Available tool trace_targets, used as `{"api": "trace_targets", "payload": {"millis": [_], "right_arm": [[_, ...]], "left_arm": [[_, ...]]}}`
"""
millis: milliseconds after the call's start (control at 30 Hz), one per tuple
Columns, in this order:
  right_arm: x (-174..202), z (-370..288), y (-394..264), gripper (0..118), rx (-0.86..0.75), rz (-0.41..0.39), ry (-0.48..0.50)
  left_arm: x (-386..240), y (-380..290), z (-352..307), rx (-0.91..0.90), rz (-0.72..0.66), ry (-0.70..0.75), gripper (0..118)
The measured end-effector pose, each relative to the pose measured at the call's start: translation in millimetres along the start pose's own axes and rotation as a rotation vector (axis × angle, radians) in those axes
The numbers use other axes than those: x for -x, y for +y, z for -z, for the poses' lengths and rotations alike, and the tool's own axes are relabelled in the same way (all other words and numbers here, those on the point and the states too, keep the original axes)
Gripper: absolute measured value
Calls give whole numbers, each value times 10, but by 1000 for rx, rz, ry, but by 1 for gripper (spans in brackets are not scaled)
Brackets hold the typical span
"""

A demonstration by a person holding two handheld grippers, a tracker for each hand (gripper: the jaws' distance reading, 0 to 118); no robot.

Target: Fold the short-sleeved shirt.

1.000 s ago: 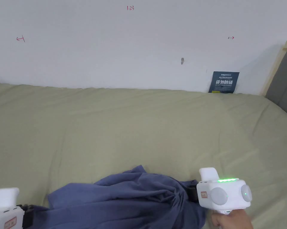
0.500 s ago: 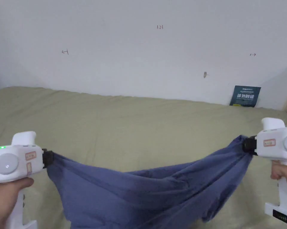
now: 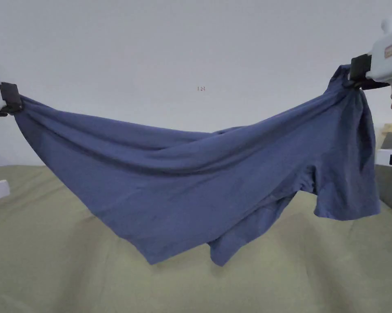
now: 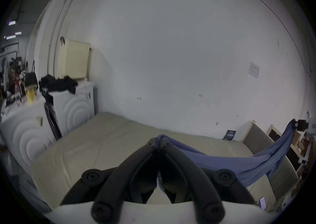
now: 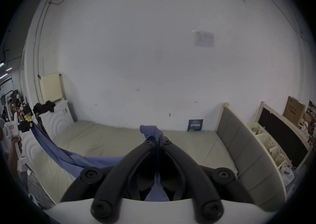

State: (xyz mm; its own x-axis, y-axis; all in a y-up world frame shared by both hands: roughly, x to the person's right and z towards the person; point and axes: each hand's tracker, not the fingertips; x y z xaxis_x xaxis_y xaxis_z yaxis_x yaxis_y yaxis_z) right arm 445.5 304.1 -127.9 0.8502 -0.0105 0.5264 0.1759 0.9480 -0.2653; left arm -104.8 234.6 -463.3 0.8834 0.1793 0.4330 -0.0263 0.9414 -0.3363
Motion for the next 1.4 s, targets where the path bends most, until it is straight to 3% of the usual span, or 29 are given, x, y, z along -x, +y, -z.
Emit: {"api": "trace_targets", "payload": {"millis": [167,400,833,1167,1333,1400], "right_arm": [[44,101,175,5,-27,42,-3],[106,521,-27,5,5,17,-22],[-153,1196,-1589,5,151,142,-74],[-470,222,-2623,5,218,105,-26],[-583,-330,-3753,5,334,92,2],[-560,-457,-4255,5,420,49,10]], "left_arm": [[-100,233,190,-33,12,19,0],[-289,29,520,-21,-2,23,0],[-191,-1252,1042,85,-81,39,0],[99,-2112,49,175,-57,-38,0],[420,-3120,-602,312,-11,-5,0],[550,-3598,-781,406,14,0,0]]}}
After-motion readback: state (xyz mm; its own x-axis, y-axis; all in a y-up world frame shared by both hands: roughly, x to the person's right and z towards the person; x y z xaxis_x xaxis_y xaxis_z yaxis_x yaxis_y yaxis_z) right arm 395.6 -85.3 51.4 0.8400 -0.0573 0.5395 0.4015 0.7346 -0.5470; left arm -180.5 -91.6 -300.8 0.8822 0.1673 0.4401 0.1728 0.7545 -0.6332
